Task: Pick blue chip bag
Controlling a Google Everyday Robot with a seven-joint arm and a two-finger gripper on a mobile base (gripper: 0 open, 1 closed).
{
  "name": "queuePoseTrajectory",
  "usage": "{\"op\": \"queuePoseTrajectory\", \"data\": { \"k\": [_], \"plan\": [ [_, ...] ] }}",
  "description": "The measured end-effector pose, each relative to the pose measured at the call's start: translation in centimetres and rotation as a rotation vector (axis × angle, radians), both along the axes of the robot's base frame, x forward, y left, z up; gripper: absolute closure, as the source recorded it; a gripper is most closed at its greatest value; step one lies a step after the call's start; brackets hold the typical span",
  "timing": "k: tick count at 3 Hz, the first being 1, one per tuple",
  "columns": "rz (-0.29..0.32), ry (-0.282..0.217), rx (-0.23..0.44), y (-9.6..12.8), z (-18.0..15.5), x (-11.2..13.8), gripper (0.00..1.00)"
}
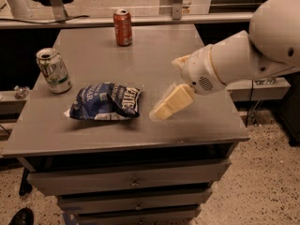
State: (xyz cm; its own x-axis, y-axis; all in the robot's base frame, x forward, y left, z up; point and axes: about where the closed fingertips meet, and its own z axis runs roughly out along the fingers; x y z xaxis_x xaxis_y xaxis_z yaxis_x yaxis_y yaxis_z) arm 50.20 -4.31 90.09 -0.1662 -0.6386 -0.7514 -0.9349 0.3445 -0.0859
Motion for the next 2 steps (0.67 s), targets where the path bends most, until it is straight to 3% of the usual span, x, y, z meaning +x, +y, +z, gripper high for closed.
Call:
{"op": "queuePoseTrajectory", "data": {
  "k": [2],
  "plan": [
    [0.08,0.005,0.157,7.7,-0.7,-1.4,0.0]
  ]
}}
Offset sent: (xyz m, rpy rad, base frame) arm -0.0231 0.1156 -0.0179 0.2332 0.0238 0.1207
